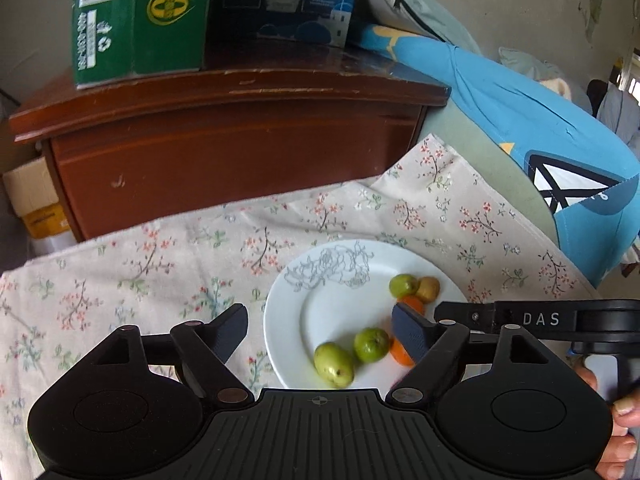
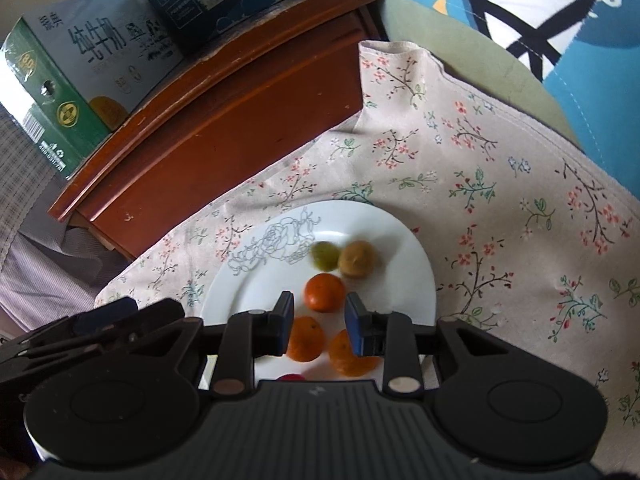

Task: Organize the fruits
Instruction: 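Carry both fruits onto the white plate and open both tools, then withdraw both tools from the plate back toward the fruit pile, then grasp a red cherry tomato with the left tool while the right grasps a brown fruit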

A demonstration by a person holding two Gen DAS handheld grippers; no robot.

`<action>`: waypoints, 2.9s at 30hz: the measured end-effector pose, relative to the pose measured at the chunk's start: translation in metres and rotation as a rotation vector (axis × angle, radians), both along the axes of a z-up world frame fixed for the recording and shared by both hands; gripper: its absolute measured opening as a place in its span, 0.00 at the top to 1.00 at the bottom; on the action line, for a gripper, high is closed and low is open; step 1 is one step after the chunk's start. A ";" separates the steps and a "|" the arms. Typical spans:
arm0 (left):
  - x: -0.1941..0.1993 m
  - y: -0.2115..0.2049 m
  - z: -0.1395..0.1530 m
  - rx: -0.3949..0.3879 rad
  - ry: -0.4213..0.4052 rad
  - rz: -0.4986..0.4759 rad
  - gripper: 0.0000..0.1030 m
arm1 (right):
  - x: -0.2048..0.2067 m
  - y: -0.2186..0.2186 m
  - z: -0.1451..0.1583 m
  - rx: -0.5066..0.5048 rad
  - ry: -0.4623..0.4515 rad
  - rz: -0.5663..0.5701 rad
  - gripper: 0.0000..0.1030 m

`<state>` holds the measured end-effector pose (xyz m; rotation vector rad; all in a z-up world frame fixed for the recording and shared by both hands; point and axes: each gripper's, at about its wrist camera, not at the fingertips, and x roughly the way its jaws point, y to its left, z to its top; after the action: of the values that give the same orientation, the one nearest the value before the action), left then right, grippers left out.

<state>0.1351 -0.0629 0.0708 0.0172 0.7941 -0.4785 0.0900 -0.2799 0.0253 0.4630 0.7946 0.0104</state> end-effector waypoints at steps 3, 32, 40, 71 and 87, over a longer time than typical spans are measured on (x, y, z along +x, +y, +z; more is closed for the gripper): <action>-0.007 0.013 0.003 -0.017 0.015 0.040 0.21 | -0.003 0.004 0.001 0.011 -0.005 0.017 0.71; -0.063 0.080 -0.001 0.137 0.014 0.065 0.20 | -0.065 0.080 -0.006 -0.033 0.001 0.265 0.67; -0.073 0.095 -0.013 0.166 0.024 0.008 0.21 | -0.073 0.109 -0.019 -0.059 0.020 0.405 0.67; -0.085 0.082 -0.056 0.238 -0.008 -0.261 0.30 | -0.068 0.123 -0.033 -0.165 0.065 0.420 0.74; -0.072 0.075 -0.068 0.203 0.026 -0.305 0.72 | -0.066 0.116 -0.030 -0.137 0.073 0.394 0.74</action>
<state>0.0633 0.0119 0.0027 0.3244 0.8673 -0.6853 0.0243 -0.1638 -0.0048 0.1721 0.9417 0.3049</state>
